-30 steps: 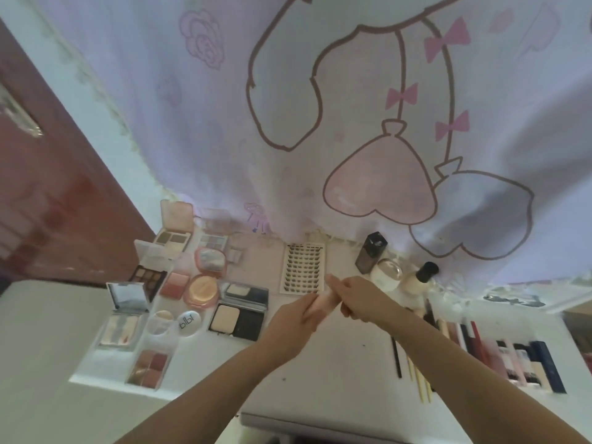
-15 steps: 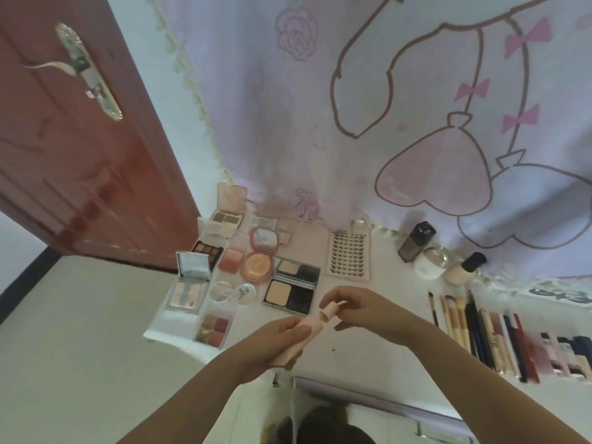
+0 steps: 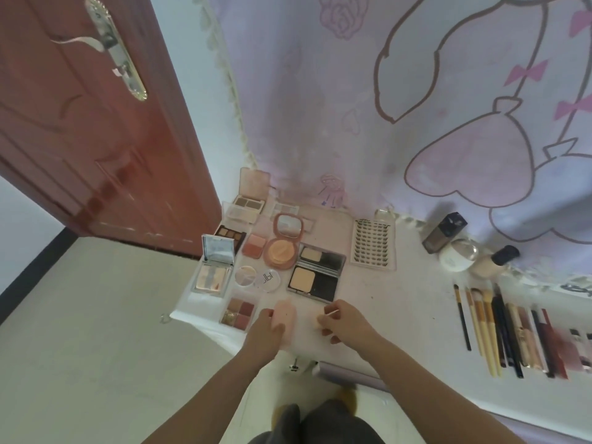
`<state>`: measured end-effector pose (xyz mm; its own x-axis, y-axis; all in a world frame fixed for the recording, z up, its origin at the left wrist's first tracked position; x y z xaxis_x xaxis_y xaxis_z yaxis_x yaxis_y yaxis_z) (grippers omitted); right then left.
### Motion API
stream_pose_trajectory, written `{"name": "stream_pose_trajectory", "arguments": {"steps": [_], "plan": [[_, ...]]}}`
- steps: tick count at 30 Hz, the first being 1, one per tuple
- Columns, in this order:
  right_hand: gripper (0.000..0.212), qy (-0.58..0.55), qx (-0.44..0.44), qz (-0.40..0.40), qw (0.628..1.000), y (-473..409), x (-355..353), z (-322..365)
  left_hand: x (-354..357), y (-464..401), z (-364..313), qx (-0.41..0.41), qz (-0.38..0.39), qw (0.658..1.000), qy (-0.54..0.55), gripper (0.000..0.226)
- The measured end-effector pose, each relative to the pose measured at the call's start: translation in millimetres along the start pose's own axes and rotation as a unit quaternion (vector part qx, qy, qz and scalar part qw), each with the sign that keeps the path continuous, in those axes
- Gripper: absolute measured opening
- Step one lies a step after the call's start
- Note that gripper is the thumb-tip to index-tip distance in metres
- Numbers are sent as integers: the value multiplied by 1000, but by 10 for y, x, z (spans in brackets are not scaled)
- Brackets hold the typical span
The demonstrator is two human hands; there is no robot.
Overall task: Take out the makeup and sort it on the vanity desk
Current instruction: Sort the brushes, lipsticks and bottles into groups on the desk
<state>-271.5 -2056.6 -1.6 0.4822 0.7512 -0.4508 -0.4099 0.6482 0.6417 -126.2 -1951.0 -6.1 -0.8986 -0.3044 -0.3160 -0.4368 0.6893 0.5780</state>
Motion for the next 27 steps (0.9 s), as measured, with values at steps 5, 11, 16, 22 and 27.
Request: {"name": "stream_pose_trajectory", "arguments": {"steps": [5,11,16,22,27], "plan": [[19,-13,26,-46,999,-152,259,99,41,-47,-59,73,-93,991,-65,32],[17,48,14,-81,995,-160,259,82,81,-24,-102,90,-135,964,-211,43],[13,17,3,-70,997,-60,25,-46,178,53,-197,120,-136,928,-326,55],[8,10,-24,-132,991,76,-981,-148,707,61,-957,323,-48,906,-271,51],[13,60,-52,-237,968,123,-2055,-235,1568,-240,-1602,371,79,902,-205,49]]}}
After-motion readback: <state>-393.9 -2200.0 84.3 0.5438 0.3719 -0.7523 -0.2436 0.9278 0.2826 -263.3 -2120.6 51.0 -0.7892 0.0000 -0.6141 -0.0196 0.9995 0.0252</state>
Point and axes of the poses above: each hand's wrist, its own y-axis away from the middle knuckle, its own x-axis out of the palm, z = x × y, the point moved 4 cm from there along -y, towards the middle knuckle, and after that the axes turned 10 degrees about y, right-handed, at the moved point
